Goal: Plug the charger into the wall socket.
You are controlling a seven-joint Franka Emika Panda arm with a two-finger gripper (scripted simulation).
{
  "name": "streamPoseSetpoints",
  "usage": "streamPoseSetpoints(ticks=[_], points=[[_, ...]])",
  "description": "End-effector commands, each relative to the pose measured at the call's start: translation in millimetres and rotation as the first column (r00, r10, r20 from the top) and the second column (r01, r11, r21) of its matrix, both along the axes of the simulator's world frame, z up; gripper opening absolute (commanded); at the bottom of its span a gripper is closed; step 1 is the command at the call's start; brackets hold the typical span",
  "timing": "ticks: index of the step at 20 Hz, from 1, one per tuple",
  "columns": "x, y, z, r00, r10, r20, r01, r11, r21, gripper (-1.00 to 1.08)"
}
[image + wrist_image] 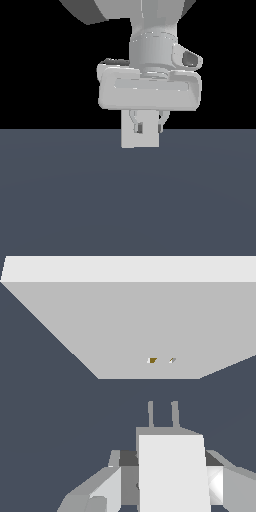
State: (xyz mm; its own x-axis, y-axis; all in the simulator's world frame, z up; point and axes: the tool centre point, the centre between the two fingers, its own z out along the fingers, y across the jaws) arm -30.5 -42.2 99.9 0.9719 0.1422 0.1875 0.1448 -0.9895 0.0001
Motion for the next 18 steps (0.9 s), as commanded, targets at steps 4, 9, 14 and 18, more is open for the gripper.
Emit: streamPoseSetpoints(ticks=[4, 9, 14, 18], points=[[18.4, 2.7, 0.1, 1.000, 0.000, 0.000, 0.000, 1.000, -0.001, -1.00], [34.6, 5.2, 0.2, 1.000, 0.000, 0.000, 0.000, 1.000, -0.001, -1.00], [41.6, 6.2, 0.2, 1.000, 0.000, 0.000, 0.000, 1.000, -0.001, -1.00], [41.5, 5.8, 0.1, 1.000, 0.000, 0.000, 0.000, 1.000, 0.000, -1.00]])
